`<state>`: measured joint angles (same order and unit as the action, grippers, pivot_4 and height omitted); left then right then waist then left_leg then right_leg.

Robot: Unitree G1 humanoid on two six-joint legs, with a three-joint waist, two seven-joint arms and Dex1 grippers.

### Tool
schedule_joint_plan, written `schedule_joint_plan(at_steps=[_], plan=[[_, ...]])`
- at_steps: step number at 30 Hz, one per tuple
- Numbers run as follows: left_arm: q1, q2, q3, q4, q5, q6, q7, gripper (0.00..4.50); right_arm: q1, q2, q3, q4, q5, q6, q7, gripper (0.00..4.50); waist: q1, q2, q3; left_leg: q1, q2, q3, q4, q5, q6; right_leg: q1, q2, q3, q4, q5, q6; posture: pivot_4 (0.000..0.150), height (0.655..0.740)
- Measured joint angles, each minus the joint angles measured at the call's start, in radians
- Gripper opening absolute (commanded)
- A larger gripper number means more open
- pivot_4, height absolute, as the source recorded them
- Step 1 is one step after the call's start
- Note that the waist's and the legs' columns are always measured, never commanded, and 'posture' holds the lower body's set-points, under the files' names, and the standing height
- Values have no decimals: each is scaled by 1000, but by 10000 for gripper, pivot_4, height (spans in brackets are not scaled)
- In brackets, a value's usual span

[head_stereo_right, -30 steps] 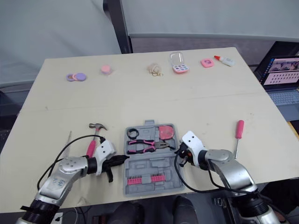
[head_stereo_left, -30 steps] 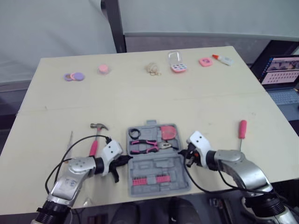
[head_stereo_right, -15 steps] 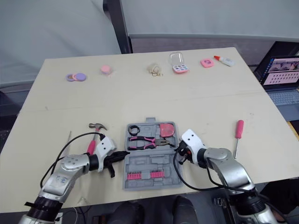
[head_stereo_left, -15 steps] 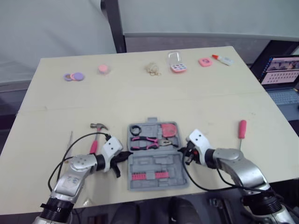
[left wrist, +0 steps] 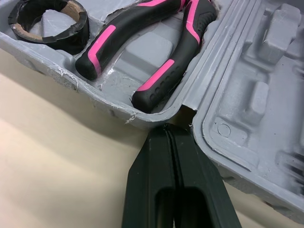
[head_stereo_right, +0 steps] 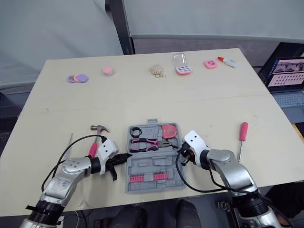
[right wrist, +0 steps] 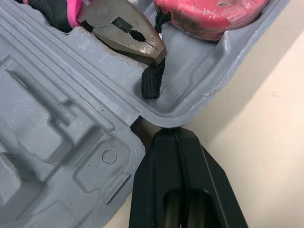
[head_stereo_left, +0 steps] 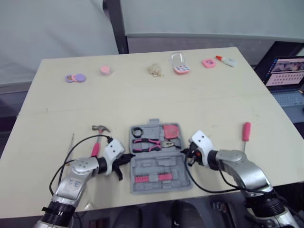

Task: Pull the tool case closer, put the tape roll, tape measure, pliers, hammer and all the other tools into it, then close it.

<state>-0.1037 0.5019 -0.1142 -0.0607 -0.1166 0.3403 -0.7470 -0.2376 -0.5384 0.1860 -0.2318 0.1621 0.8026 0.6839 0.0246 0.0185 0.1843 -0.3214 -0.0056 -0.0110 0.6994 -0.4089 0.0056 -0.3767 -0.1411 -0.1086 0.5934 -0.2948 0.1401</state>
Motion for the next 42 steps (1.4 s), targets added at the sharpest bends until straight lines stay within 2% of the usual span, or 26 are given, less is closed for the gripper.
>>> schedule_joint_plan(at_steps=[42], plan=[[-1, -10, 8, -4, 2, 12, 20, 427, -24, 25, 3, 30, -21, -20, -4, 0, -1, 0, 0, 0, 0, 0, 0, 0, 0, 0, 0, 0, 0, 0, 0, 1500, 7400]])
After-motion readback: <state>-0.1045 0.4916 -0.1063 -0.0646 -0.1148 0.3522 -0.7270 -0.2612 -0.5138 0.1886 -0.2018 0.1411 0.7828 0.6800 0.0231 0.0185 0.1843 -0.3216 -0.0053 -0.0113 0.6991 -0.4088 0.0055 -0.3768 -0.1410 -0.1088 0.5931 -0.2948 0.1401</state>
